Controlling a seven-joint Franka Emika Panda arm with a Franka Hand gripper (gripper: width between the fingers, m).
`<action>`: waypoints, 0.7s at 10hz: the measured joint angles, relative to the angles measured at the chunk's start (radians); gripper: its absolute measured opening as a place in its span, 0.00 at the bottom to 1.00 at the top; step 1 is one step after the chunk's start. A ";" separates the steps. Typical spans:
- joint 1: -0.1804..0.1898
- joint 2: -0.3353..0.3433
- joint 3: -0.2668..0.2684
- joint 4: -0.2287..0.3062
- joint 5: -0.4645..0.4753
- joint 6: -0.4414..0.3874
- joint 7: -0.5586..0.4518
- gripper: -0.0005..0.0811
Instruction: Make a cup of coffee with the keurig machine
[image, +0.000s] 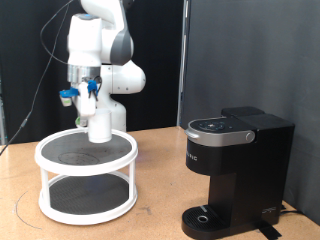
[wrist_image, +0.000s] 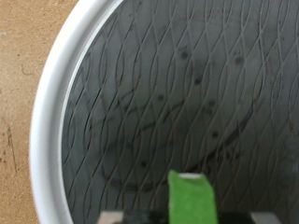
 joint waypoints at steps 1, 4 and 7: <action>0.003 -0.004 0.030 0.007 0.000 -0.021 0.034 0.02; 0.003 -0.002 0.042 0.006 0.012 -0.033 0.107 0.02; 0.011 -0.002 0.150 0.035 0.083 -0.116 0.355 0.02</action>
